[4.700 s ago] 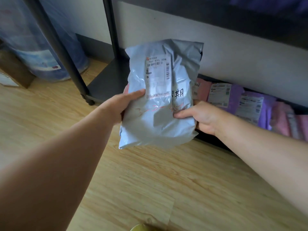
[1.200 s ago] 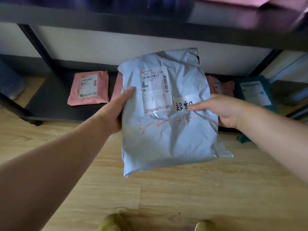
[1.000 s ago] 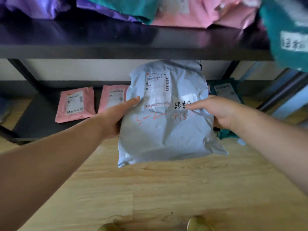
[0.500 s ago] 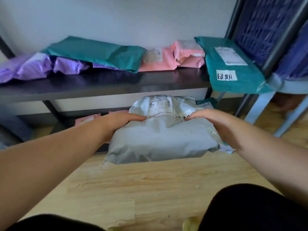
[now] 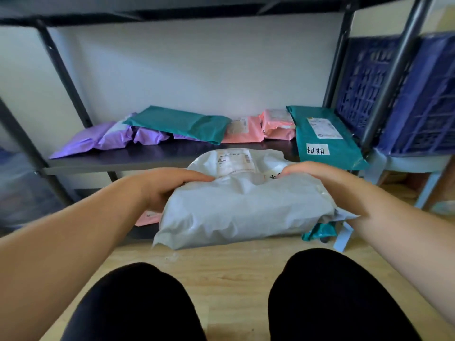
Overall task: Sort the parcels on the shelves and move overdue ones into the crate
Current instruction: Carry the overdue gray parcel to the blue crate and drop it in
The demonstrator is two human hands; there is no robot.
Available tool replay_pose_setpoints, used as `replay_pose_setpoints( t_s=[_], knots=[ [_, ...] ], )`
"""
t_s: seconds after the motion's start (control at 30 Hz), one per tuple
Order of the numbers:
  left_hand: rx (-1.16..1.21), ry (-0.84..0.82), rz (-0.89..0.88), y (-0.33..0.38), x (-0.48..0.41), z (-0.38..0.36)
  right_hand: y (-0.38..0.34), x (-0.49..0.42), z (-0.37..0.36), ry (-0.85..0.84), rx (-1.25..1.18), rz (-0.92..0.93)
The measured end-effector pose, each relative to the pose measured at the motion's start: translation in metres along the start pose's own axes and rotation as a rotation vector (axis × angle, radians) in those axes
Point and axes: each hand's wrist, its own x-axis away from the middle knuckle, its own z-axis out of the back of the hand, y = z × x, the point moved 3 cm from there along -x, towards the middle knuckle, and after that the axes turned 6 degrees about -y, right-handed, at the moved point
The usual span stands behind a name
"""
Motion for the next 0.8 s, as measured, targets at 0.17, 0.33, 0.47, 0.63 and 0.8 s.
replay_pose_setpoints(
  t_s=[0.17, 0.33, 0.47, 0.63, 0.8],
  knots=[
    [0.088, 0.073, -0.125, 0.019, 0.015, -0.002, -0.018, 0.026, 0.000, 0.042, -0.353, 0.089],
    [0.181, 0.084, -0.246, 0.045, 0.005, -0.006, -0.033, 0.034, 0.011, 0.074, -0.422, 0.162],
    [0.233, 0.050, -0.286, 0.067, -0.023, -0.015, -0.039, 0.019, 0.041, 0.220, -0.370, 0.212],
    [0.209, 0.050, -0.303, 0.104, -0.087, -0.012, -0.043, -0.022, 0.091, 0.321, -0.331, 0.224],
    [0.180, 0.022, -0.302, 0.153, -0.161, 0.002, -0.052, -0.080, 0.149, 0.357, -0.281, 0.143]
  ],
)
